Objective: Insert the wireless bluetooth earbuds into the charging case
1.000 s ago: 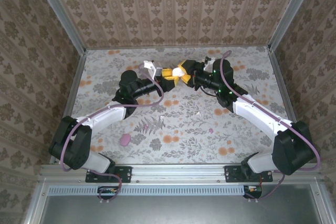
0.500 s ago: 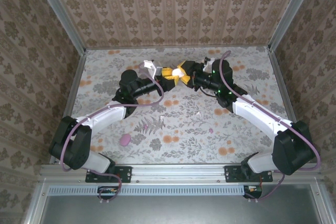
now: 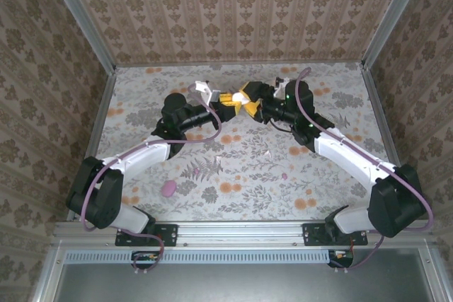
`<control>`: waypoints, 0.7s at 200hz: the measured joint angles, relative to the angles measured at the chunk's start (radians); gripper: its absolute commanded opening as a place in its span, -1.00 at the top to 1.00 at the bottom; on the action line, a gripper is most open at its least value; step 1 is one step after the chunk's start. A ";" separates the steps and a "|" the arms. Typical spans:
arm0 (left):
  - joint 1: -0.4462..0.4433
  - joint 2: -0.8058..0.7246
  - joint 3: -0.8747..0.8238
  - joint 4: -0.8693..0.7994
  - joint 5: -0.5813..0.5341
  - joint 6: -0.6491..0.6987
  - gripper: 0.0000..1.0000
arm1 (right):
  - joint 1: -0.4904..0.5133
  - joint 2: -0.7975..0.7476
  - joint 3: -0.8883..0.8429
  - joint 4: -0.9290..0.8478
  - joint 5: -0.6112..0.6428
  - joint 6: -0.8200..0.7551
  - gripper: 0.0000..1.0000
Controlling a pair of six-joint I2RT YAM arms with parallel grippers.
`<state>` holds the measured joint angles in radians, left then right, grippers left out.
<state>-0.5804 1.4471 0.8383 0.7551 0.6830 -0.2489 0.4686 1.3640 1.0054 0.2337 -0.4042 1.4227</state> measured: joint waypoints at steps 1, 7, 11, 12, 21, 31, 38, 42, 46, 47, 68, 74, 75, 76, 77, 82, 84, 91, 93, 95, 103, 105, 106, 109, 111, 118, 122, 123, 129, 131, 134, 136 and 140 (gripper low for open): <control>0.000 0.000 0.000 0.000 0.000 0.000 0.48 | 0.000 -0.001 0.000 -0.003 0.000 -0.002 -0.45; 0.001 0.000 0.000 0.005 0.003 0.000 0.46 | -0.006 -0.014 0.001 -0.031 0.003 -0.034 -0.46; 0.002 0.000 -0.002 0.010 0.009 0.000 0.45 | -0.010 -0.024 0.002 -0.051 0.006 -0.056 -0.47; 0.002 0.000 -0.003 0.011 0.010 0.000 0.45 | -0.010 -0.026 0.002 -0.054 0.005 -0.062 -0.47; 0.004 0.000 -0.012 0.035 0.016 0.000 0.43 | -0.019 -0.051 0.004 -0.095 0.012 -0.118 -0.54; 0.007 0.000 -0.025 0.064 0.023 0.001 0.41 | -0.034 -0.084 0.008 -0.148 0.021 -0.203 -0.56; 0.011 0.000 -0.036 0.087 0.029 0.003 0.40 | -0.043 -0.106 0.011 -0.176 0.027 -0.276 -0.56; 0.013 0.000 -0.041 0.098 0.031 0.003 0.40 | -0.048 -0.117 0.013 -0.189 0.029 -0.307 -0.57; 0.015 0.000 -0.047 0.109 0.035 0.003 0.39 | -0.052 -0.130 0.015 -0.203 0.028 -0.357 -0.57; 0.015 0.000 -0.048 0.111 0.036 0.003 0.39 | -0.053 -0.132 0.015 -0.205 0.028 -0.362 -0.58; 0.025 0.000 -0.065 0.150 0.065 0.003 0.38 | -0.065 -0.181 0.034 -0.266 -0.017 -0.607 -0.58; 0.026 0.000 -0.068 0.163 0.075 0.004 0.38 | -0.065 -0.187 0.053 -0.301 -0.040 -0.685 -0.58; 0.026 0.000 -0.068 0.165 0.076 0.003 0.39 | -0.065 -0.187 0.055 -0.305 -0.042 -0.692 -0.58; 0.026 0.000 -0.069 0.167 0.078 0.004 0.39 | -0.065 -0.188 0.058 -0.310 -0.045 -0.702 -0.58; 0.026 0.000 -0.069 0.169 0.079 0.004 0.39 | -0.065 -0.188 0.064 -0.321 -0.050 -0.721 -0.58; 0.026 0.000 -0.071 0.180 0.084 0.004 0.39 | -0.065 -0.188 0.085 -0.351 -0.064 -0.773 -0.58; 0.026 0.000 -0.072 0.183 0.087 0.004 0.39 | -0.065 -0.188 0.090 -0.358 -0.069 -0.789 -0.58; 0.026 0.000 -0.074 0.196 0.094 0.004 0.39 | -0.065 -0.185 0.124 -0.406 -0.090 -0.861 -0.56; 0.026 0.000 -0.075 0.199 0.096 0.004 0.40 | -0.065 -0.184 0.133 -0.421 -0.097 -0.880 -0.56; 0.026 0.000 -0.076 0.201 0.098 0.004 0.42 | -0.065 -0.184 0.140 -0.429 -0.101 -0.891 -0.55; 0.026 0.000 -0.079 0.216 0.104 0.004 0.52 | -0.065 -0.180 0.172 -0.473 -0.120 -0.953 -0.55; 0.026 0.000 -0.079 0.217 0.105 0.003 0.54 | -0.065 -0.179 0.179 -0.484 -0.124 -0.969 -0.55; 0.026 0.000 -0.079 0.219 0.105 0.004 0.54 | -0.065 -0.179 0.183 -0.490 -0.126 -0.977 -0.55; 0.026 0.000 -0.080 0.221 0.107 0.007 0.55 | -0.065 -0.178 0.192 -0.502 -0.130 -0.993 -0.55; 0.026 0.000 -0.080 0.222 0.106 0.004 0.55 | -0.065 -0.177 0.198 -0.510 -0.132 -1.006 -0.55; 0.026 0.000 -0.080 0.226 0.106 0.008 0.54 | -0.065 -0.176 0.211 -0.532 -0.134 -1.038 -0.53; 0.026 0.000 -0.080 0.227 0.106 0.008 0.54 | -0.065 -0.176 0.212 -0.538 -0.135 -1.054 -0.52; 0.026 0.000 -0.080 0.228 0.106 0.008 0.54 | -0.065 -0.176 0.212 -0.539 -0.135 -1.056 -0.52; 0.026 0.000 -0.080 0.229 0.106 0.008 0.59 | -0.065 -0.176 0.212 -0.549 -0.135 -1.068 -0.52; 0.026 0.000 -0.080 0.229 0.106 0.008 0.60 | -0.065 -0.176 0.212 -0.552 -0.135 -1.073 -0.52; 0.026 0.000 -0.080 0.229 0.105 0.008 0.61 | -0.065 -0.175 0.209 -0.553 -0.135 -1.076 -0.52; 0.026 0.000 -0.080 0.229 0.104 0.008 0.61 | -0.065 -0.175 0.207 -0.554 -0.135 -1.079 -0.52; 0.026 0.000 -0.080 0.229 0.103 0.008 0.61 | -0.065 -0.175 0.201 -0.551 -0.135 -1.079 -0.52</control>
<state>-0.5545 1.4471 0.7586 0.9836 0.7864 -0.2409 0.4038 1.1885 1.2068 -0.3172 -0.5396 0.3435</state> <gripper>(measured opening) 0.233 0.762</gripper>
